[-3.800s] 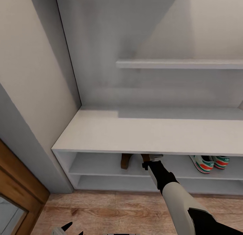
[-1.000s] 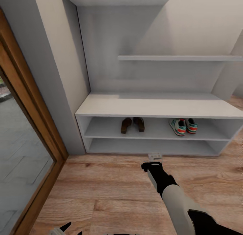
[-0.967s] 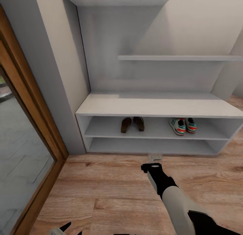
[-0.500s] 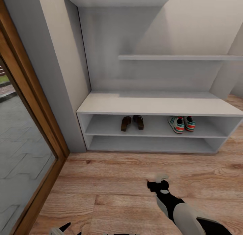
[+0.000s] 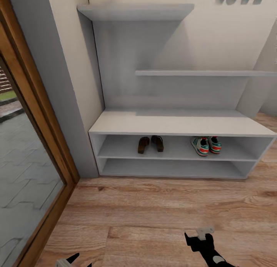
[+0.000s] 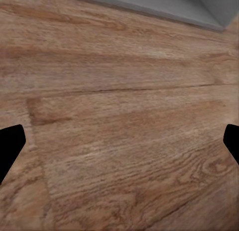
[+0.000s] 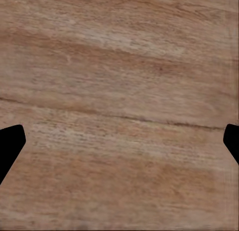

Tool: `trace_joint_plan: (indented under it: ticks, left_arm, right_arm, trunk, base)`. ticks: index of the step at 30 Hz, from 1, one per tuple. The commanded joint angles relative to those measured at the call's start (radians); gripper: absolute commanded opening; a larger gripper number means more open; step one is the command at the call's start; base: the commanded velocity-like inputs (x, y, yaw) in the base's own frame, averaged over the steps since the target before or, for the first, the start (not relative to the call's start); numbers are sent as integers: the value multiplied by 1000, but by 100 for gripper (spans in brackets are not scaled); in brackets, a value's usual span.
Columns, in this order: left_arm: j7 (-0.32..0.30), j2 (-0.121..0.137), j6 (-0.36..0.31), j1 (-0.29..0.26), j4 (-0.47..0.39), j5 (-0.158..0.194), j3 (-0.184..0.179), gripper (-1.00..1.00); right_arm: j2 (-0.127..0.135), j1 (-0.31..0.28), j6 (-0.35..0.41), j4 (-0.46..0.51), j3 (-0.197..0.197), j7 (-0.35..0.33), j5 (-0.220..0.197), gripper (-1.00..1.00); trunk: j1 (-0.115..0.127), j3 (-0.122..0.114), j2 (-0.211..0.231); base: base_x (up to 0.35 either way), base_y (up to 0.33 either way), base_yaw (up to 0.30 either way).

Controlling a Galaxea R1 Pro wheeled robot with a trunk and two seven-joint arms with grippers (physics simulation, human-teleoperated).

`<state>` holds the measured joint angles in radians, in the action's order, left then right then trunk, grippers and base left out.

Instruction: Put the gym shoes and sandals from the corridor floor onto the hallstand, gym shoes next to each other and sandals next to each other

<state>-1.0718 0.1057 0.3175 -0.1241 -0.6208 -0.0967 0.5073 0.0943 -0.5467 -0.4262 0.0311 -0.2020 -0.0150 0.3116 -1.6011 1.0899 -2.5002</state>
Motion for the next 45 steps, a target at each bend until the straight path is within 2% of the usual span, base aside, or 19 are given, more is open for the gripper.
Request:
trace_joint_plan:
  ticks: [1,7,14,39,41,45]
  left_arm:
    - [-4,-1,5,-1,0,-10,7,100]
    - [0,6,5,4,1,-10,7,100]
    - [5,8,5,13,0,-9,7,100]
    - [7,11,-1,14,1,-9,10,100]
    - [7,11,-1,14,1,-9,14,100]
    - [7,11,1,14,1,-9,43,100]
  right_arm:
    - [3,6,-6,-1,-9,-14,8,100]
    - [18,38,-15,-1,-9,-67,9,100]
    - [28,52,-16,1,-9,-75,10,100]
    - [15,54,-13,-2,-8,-70,11,100]
    - [14,54,-13,-2,-8,-70,11,100]
    - [13,57,-13,-2,-8,-70,11,100]
  trunk:
    - [1,-3,0]
    - [20,-23,35]
    - [47,-45,84]
    - [143,-123,259]
    - [151,-129,273]
    - [166,-142,301]
  base:
    - [0,0,0]
    - [0,0,0]
    - [0,0,0]
    - [0,0,0]
    - [0,0,0]
    - [0,0,0]
